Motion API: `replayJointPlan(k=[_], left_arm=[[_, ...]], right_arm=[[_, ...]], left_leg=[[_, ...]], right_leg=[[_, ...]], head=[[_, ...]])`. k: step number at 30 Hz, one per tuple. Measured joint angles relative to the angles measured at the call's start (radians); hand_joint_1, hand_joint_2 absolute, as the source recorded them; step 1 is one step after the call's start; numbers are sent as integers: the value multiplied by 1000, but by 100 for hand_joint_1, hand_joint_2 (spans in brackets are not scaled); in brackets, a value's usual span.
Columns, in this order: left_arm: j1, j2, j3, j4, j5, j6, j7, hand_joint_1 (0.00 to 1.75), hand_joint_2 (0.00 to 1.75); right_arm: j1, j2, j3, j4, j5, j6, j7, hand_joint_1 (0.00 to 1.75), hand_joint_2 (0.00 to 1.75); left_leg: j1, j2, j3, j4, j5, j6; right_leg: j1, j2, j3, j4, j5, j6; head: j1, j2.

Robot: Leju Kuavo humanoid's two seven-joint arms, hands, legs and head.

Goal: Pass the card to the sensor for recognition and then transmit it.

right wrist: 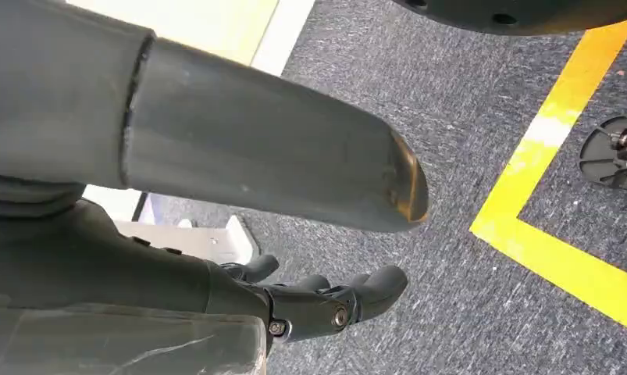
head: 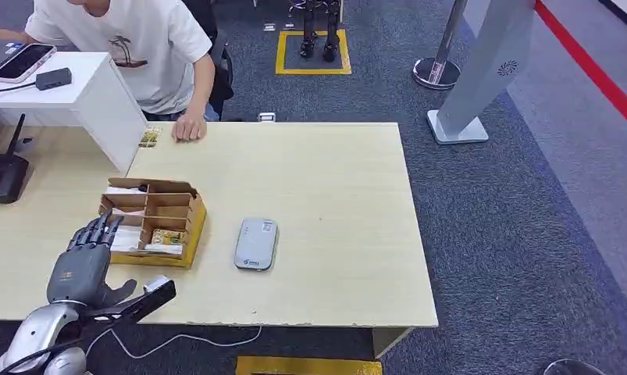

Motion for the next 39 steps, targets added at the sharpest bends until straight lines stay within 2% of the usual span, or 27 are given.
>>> replayJointPlan(k=[13,19,31,39], left_arm=[[-22,-14,0,27,18,-16,-9,0,175],[-57,-13,0,65,66,-59,-18,0,175],[-102,29,1,115,129,-94,-19,0,175],[-106,38,1,122,131,-95,-19,0,175]], right_arm=[[0,0,18,0,0,0,-2,0,0],[0,0,28,0,0,0,-3,0,0],[0,-8,49,3,0,0,-6,0,0],[0,-9,49,5,0,0,-6,0,0]], left_leg=[[0,0,0,0,0,0],[0,0,0,0,0,0],[0,0,0,0,0,0],[0,0,0,0,0,0]], right_leg=[[0,0,0,0,0,0],[0,0,0,0,0,0],[0,0,0,0,0,0],[0,0,0,0,0,0]], head=[[0,0],[0,0],[0,0],[0,0]])
